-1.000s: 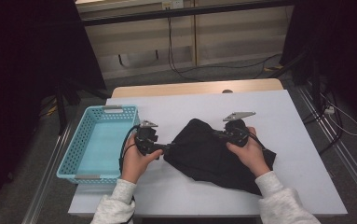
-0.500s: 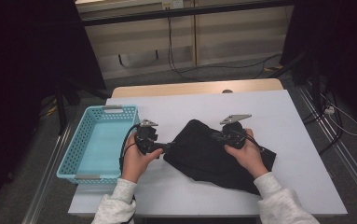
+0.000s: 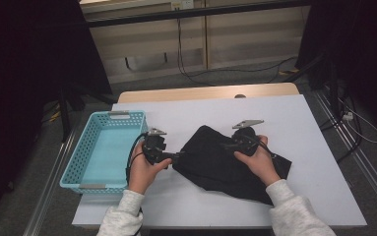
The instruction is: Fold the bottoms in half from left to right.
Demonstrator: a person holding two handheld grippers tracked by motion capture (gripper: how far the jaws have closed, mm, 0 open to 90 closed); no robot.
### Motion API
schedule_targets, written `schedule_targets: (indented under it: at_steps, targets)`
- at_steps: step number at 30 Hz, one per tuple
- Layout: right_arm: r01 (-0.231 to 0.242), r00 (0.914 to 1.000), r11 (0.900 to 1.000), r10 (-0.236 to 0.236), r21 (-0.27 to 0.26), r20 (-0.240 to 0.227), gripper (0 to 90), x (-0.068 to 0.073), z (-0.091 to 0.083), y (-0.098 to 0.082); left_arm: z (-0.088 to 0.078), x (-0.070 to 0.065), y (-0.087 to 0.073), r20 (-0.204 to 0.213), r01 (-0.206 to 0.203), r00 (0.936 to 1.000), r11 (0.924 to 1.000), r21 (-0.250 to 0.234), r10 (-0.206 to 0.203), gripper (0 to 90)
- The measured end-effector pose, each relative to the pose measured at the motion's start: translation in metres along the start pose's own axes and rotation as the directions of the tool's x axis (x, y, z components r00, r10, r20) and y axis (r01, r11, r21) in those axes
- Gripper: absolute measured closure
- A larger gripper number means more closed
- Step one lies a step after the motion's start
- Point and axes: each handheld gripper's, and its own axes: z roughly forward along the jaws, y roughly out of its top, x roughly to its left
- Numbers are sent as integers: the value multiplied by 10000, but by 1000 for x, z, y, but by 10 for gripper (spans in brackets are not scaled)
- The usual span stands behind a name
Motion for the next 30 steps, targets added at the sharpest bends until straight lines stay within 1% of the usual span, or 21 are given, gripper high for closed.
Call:
schedule_targets:
  at_steps: [1, 2, 3, 5, 7, 8, 10, 11, 12, 13, 15, 17, 19, 20, 21, 24, 28, 30]
  targets:
    - [19, 10000, 9999, -18, 144, -81, 444, 0, 2, -2, 0, -1, 0, -68, 21, 10000, 10000, -88, -22, 175]
    - [90, 9999, 9999, -90, 69, -89, 454, 0, 3, -4, -1, -1, 0, -38, 45, 10000, 9999, -104, -45, 175]
    - [210, 9997, 9998, -210, 15, -133, 506, 1, 3, -5, -1, 0, 1, 21, 58, 10000, 10000, -69, -57, 175]
    - [342, 9982, 9994, -346, -90, -497, 653, 3, 2, -7, 0, -1, 1, -11, 143, 9999, 9998, -164, -143, 175]
    - [621, 9965, 9978, -633, -251, -546, 808, 4, 2, -8, 0, 0, 1, -2, 122, 9999, 9999, -113, -122, 175]
    - [658, 9953, 9976, -670, -197, -705, 822, 5, 2, -8, 0, -1, 1, 14, 135, 9999, 9998, -144, -135, 175]
    - [734, 9948, 9972, -743, -148, -699, 831, 7, 1, -7, 1, -1, 1, -27, 51, 10000, 9999, -136, -52, 176]
    - [741, 9948, 9971, -749, -144, -684, 832, 7, 1, -6, 2, -1, 0, -16, 96, 10000, 9998, -146, -97, 177]
    - [793, 9947, 9967, -804, -189, -634, 832, 7, 0, -5, 1, -1, 1, 76, 87, 9999, 10000, -24, -87, 177]
    - [769, 9949, 9967, -785, -267, -635, 832, 7, -1, -5, 2, -1, 1, -8, 102, 9999, 9998, -141, -102, 177]
    - [745, 9945, 9966, -769, -351, -715, 831, 7, -5, -3, 2, -1, 1, 13, 178, 9998, 9997, -184, -178, 177]
    - [662, 9950, 9965, -699, -519, -713, 830, 6, -10, 0, 1, -1, 1, 10, 176, 9998, 9996, -204, -175, 177]
    - [573, 9949, 9956, -631, -741, -791, 831, 6, -16, 4, -1, 0, 2, 85, 71, 9999, 9999, -79, -71, 177]
    - [595, 9949, 9950, -657, -805, -759, 831, 6, -18, 6, 0, -1, 2, 25, 166, 9999, 9996, -227, -165, 177]
    - [592, 9954, 9942, -656, -893, -698, 830, 6, -21, 8, 0, -1, 2, 27, 174, 9998, 9996, -228, -173, 177]
    - [340, 9950, 9917, -452, -1237, -891, 830, 5, -28, 13, -1, -1, 2, 43, 164, 9999, 9996, -230, -163, 177]
    - [336, 9946, 9933, -441, -1105, -938, 833, 4, -29, 13, -2, 0, 2, 43, 162, 9999, 9997, -177, -162, 177]
    - [258, 9951, 9934, -362, -1119, -922, 833, 4, -30, 13, -1, 0, 2, 49, 151, 9999, 9997, -208, -150, 177]
